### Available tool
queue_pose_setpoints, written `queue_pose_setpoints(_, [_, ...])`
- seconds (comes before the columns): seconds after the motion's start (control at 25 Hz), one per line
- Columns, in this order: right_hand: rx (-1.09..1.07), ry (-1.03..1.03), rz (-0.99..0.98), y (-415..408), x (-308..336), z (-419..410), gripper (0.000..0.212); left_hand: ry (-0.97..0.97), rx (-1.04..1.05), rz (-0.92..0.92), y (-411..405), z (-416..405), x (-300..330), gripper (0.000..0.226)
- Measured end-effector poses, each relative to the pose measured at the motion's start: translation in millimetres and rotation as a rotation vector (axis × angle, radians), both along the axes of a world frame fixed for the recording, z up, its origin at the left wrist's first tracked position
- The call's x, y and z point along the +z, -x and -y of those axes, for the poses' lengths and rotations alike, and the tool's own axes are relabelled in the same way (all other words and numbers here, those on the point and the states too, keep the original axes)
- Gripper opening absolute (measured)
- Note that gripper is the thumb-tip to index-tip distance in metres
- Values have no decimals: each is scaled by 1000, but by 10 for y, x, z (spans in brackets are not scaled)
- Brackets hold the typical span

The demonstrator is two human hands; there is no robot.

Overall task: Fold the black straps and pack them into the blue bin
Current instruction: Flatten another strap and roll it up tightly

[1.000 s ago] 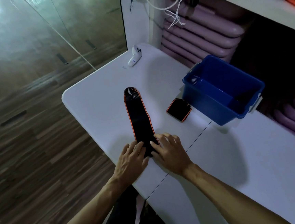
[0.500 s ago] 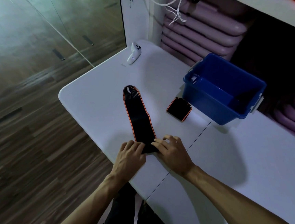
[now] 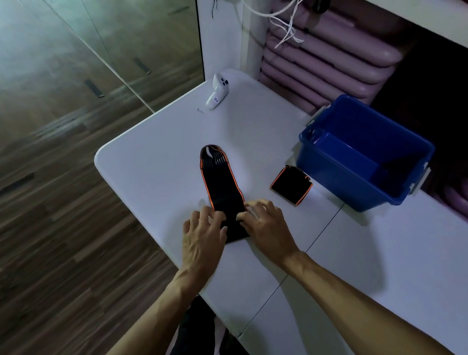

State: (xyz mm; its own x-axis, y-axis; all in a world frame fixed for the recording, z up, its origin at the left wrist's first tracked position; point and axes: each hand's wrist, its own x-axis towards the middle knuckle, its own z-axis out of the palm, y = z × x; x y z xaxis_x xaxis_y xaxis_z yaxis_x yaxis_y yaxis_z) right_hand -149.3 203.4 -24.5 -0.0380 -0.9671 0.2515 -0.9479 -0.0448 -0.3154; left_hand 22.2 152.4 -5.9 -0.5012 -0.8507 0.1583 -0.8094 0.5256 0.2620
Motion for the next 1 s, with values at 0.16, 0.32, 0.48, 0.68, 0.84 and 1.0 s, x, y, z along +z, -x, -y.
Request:
queue_pose_setpoints(0.16, [89, -1, -132, 37, -117, -101, 36, 176, -170, -14, -23, 15, -84, 16])
queue_pose_setpoints(0.32, [153, -8, -168, 95, -159, -188, 46, 156, -263, 55, -80, -57, -141, 39])
queue_pose_setpoints(0.48, [157, 28, -148, 113, -146, -148, 37, 119, -237, 67, -61, -16, -119, 36])
queue_pose_setpoints(0.68, [139, 95, 18, 130, 25, -77, 29, -3, -184, -19, -22, 96, -50, 33])
queue_pose_setpoints(0.84, [107, 78, 188, 121, 242, 115, 30, -174, -90, -109, 27, 293, 75, 35])
queue_pose_setpoints(1.0, [79, -100, 188, 177, 80, 311, 31, -210, 19, -139, 127, 373, 82, 25])
